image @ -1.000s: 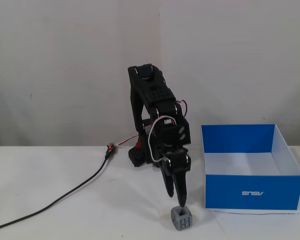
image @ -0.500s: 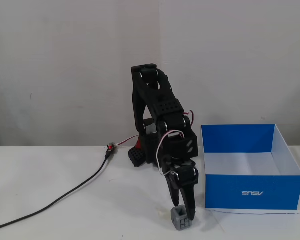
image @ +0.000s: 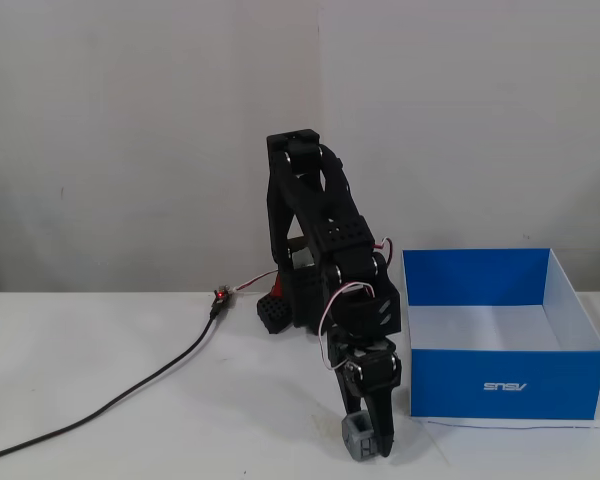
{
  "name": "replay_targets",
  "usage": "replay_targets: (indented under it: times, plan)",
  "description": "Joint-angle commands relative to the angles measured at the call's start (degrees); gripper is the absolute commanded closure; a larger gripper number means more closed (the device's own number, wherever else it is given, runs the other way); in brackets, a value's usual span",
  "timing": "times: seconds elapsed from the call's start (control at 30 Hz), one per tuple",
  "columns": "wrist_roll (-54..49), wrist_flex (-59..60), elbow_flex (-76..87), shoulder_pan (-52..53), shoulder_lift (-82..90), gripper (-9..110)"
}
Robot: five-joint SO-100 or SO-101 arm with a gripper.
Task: Pick the gray block and keep it in the box.
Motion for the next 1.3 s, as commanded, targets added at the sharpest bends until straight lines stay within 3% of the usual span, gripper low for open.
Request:
replay_targets:
  times: [0.0, 0.37, 0.77, 1.27]
  plan:
    - [0.88, -0.53, -4.39, 0.53, 0.79, 78]
    - [0.88, -0.79, -4.31, 0.97, 0.79, 89]
    - [0.35, -0.97, -4.13, 1.58, 5.71, 93]
    - [0.35, 17.23, -23.55, -8.96, 21.8, 93]
